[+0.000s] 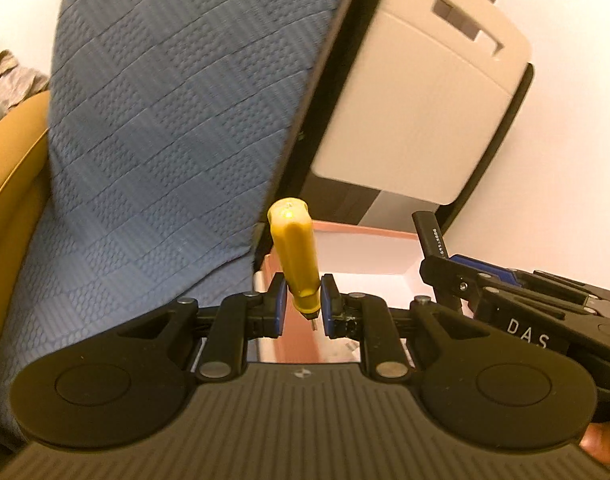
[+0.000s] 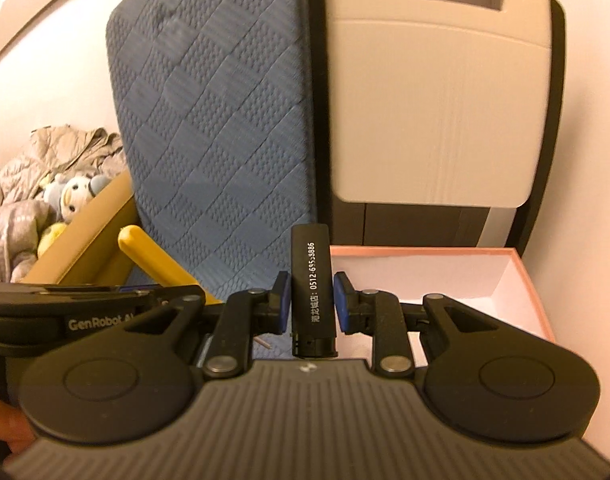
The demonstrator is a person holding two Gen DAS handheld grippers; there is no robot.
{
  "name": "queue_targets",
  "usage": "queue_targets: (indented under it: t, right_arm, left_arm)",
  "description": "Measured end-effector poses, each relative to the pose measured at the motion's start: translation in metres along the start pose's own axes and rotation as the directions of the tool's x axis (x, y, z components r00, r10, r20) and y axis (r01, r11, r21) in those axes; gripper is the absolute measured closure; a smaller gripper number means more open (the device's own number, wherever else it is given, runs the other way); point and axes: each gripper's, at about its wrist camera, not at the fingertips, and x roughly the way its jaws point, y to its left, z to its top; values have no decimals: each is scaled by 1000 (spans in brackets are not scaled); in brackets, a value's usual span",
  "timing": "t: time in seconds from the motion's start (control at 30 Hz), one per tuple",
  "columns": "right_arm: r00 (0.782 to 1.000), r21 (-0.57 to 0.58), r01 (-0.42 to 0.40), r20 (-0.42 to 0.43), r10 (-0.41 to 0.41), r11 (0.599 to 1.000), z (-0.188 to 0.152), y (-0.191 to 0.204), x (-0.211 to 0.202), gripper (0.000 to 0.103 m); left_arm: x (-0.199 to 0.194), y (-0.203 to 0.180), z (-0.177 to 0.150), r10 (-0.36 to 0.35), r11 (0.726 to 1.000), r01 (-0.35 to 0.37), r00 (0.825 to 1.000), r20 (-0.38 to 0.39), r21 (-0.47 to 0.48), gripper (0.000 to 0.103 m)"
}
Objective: Organize rigid objects
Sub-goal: 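Carry the screwdriver and USB stick over the pink box with both grippers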
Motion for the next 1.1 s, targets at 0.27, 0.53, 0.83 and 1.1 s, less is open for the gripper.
queue_targets:
  t: [0.27,0.53,0.83,1.1]
  right_arm:
    - [998,20,35,45,-36,999,18,-40,-10,77]
    - [999,44,46,-18,-46,998,2,-73,15,77]
    - [988,79,68,-147,-56,995,-41,-99,51,77]
    - [964,110,86,-259,-55,990,-87,-110,72,77]
  left_arm:
    - [6,-38,18,-34,999,34,999,7,35,82]
    - [41,-56,9,-29,999,31,999,-43,37,82]
    - [91,-57,-22,-9,1000,10,988,-151,10,82]
    - [122,-56,-55,4,1000,-4,969,-246,1,82]
